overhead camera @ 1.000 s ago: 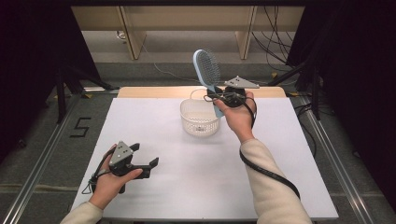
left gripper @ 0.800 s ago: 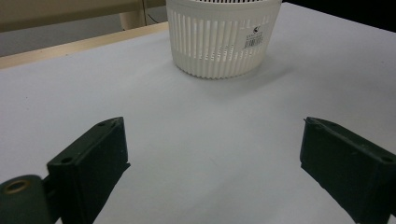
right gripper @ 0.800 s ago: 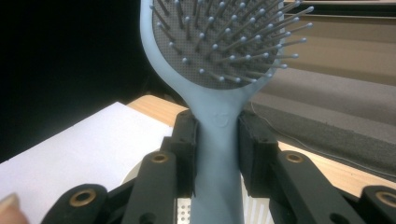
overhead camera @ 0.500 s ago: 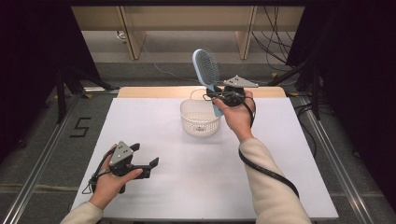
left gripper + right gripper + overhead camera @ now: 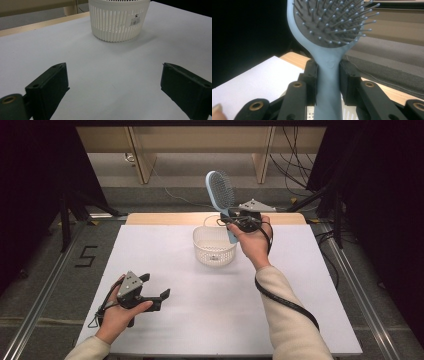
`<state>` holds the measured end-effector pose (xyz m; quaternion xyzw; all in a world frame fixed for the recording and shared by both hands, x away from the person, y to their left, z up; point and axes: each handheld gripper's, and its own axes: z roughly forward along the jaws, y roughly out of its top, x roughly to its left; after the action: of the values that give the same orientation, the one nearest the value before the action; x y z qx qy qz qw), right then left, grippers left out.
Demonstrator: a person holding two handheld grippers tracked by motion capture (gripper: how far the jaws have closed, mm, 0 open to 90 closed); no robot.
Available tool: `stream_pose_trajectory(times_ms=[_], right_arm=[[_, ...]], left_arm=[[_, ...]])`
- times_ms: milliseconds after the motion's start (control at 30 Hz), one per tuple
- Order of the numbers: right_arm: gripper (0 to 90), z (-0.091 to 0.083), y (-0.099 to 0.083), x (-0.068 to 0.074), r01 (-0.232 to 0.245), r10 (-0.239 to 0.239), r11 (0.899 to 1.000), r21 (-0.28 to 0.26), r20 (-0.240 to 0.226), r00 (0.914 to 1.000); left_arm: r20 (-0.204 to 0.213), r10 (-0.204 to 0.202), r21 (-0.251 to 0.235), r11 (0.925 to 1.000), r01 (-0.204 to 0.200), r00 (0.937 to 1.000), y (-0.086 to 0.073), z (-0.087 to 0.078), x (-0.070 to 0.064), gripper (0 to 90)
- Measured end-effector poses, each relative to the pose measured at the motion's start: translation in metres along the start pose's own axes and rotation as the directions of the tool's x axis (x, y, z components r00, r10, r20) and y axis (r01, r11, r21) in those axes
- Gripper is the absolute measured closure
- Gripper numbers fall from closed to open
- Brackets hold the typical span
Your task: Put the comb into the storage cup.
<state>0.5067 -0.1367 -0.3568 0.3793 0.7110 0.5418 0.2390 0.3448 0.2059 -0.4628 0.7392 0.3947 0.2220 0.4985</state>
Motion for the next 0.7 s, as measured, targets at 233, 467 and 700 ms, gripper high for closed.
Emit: stream_pose_trajectory(times_ms=[233, 467, 700], right_arm=[[70.5, 0.0021, 0.0012, -0.0011, 0.0, 0.0, 1.0, 0.002, 0.003, 1.0], [70.5, 0.0044, 0.0033, -0.001, 0.001, -0.001, 1.0, 0.005, 0.001, 1.0], [70.5, 0.0075, 0.0055, -0.0005, 0.002, -0.002, 1.0, 0.004, -0.002, 1.0]], left_arm=[[0.001, -0.001, -0.001, 1.0, 0.001, 1.0, 0.0, 0.0001, 0.0, 7.2], [0.001, -0.001, -0.001, 1.0, 0.001, 1.0, 0.0001, 0.0, 0.0, 7.2], [0.001, -0.001, -0.001, 1.0, 0.001, 1.0, 0.0001, 0.0, 0.0001, 7.2]])
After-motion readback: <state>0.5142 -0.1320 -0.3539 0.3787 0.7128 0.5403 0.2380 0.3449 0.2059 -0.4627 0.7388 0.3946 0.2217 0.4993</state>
